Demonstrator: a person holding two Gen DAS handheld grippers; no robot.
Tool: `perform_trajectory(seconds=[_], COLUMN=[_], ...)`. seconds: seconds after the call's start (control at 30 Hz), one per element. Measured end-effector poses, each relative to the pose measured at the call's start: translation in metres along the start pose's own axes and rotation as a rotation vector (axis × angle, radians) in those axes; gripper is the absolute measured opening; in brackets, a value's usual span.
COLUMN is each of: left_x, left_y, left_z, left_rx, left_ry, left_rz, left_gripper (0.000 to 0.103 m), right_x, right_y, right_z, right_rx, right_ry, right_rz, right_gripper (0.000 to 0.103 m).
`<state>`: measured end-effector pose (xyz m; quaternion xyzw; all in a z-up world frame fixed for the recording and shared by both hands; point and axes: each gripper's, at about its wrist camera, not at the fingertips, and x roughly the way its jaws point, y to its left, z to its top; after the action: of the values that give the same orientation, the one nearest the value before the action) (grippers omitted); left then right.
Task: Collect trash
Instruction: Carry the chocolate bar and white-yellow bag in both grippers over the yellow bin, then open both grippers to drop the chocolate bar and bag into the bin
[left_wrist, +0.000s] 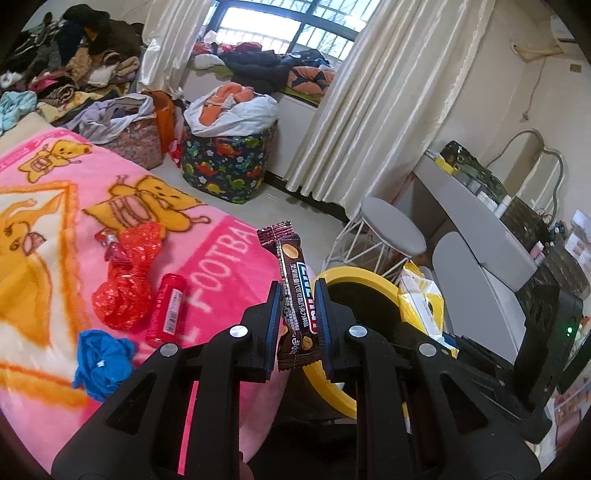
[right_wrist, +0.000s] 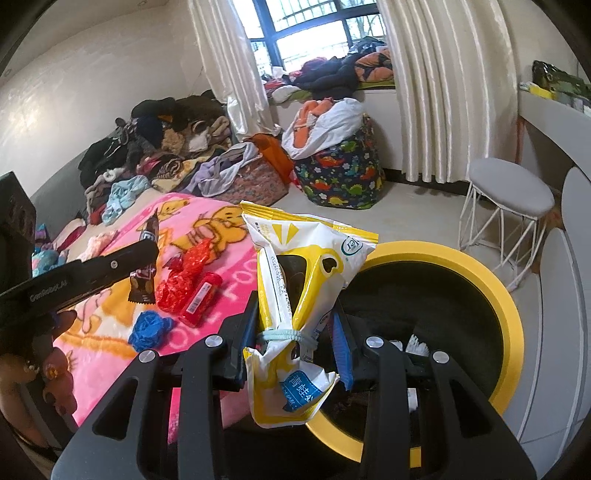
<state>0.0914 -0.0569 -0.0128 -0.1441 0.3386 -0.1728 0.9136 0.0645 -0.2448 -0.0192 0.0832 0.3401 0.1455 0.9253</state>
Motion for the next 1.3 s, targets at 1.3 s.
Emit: perform_trajectory(seconds=[1.3], left_x=[0.066], left_y=[-0.075], left_z=[-0.034], left_rx=[0.151], left_ry=[0.150], left_rz=[-0.126], left_gripper=[0.013], right_x=[0.006], right_y=[-0.094], right_z=[-0.025], right_rx=[0.218], right_ry=[0.021], right_rz=[-0.152], right_gripper=[0.034])
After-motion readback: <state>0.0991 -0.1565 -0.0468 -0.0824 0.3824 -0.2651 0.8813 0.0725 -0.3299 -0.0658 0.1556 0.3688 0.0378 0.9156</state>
